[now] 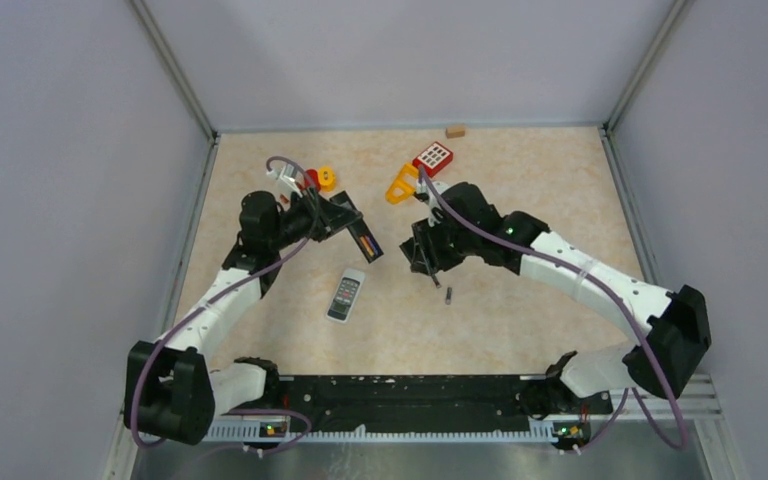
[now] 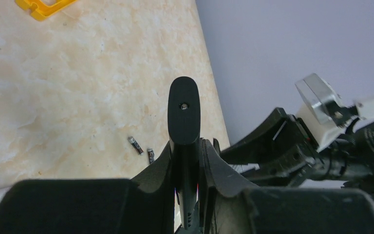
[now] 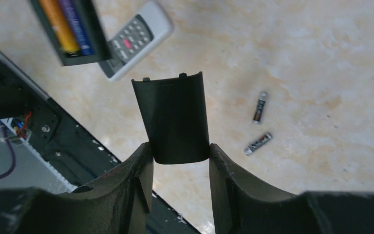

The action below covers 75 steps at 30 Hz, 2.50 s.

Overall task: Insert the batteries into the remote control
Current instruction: Pick up the battery cover at the center of the board, then load the battery cover into the remote control.

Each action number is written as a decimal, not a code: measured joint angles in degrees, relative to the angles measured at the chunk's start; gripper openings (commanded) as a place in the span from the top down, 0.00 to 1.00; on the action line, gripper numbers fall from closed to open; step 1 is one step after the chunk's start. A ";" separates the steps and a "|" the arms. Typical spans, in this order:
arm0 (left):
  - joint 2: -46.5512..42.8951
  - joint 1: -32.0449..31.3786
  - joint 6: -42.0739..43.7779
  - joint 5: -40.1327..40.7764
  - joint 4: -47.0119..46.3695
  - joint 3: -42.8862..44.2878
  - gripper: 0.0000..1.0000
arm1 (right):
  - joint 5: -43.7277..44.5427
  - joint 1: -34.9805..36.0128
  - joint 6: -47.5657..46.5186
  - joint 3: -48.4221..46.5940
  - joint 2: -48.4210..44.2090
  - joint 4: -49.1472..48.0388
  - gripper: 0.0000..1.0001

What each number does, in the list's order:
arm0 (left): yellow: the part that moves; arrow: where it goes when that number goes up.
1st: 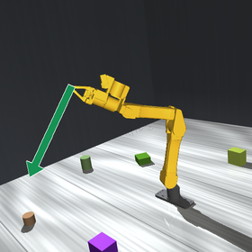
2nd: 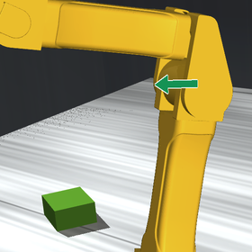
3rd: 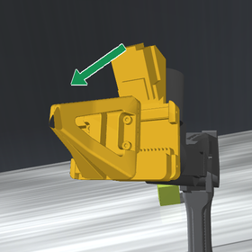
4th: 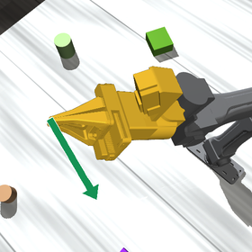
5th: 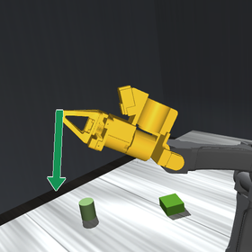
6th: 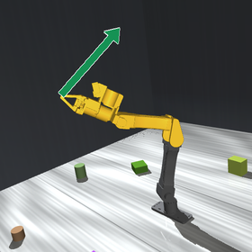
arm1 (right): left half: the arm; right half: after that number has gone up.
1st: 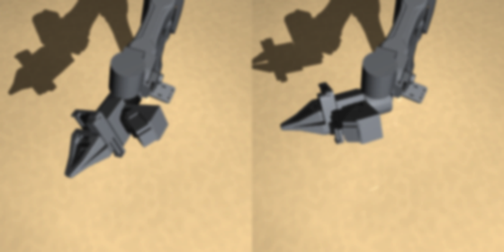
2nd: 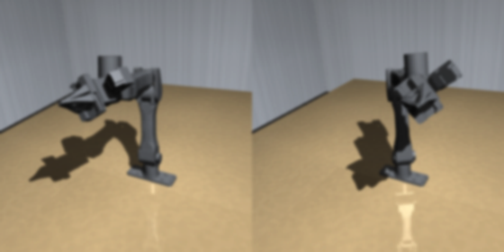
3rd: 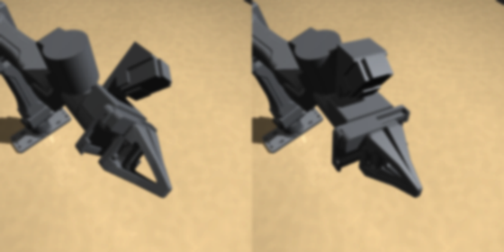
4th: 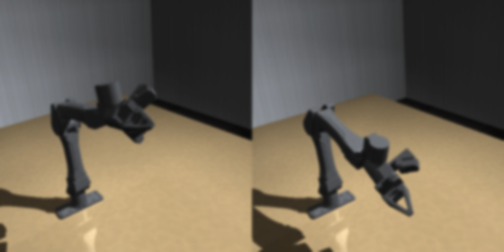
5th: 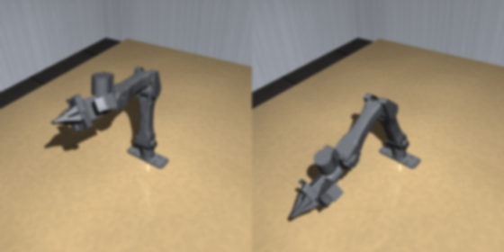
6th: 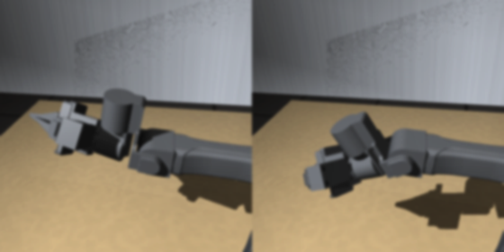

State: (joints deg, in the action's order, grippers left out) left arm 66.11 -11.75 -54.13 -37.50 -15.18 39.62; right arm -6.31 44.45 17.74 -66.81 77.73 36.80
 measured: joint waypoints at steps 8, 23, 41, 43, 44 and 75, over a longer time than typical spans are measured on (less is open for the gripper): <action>-3.61 -0.42 -0.24 2.84 -4.74 -3.26 1.00 | 0.72 8.22 3.74 -7.32 0.33 -0.90 0.70; -10.51 -3.04 1.75 5.84 -10.14 -6.49 1.00 | 6.43 11.67 8.44 -15.80 8.83 1.20 0.71; -10.60 -3.04 1.73 5.44 -2.49 -3.43 1.00 | 9.49 14.47 7.30 -21.11 13.16 3.54 0.70; -10.60 -3.04 1.62 5.42 -1.81 -3.26 1.00 | 9.46 14.53 7.28 -21.11 13.22 3.76 0.71; -10.60 -3.04 1.51 5.38 -1.46 -3.19 1.00 | 9.46 14.58 7.28 -21.11 13.22 3.89 0.71; -9.11 -2.40 -3.50 1.88 0.24 -2.29 1.00 | 8.35 14.73 5.88 -27.19 17.40 10.80 0.66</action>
State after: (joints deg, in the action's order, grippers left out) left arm 56.99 -14.15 -57.63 -35.62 -14.94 37.32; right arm 2.04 59.18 23.62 -94.00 95.13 47.59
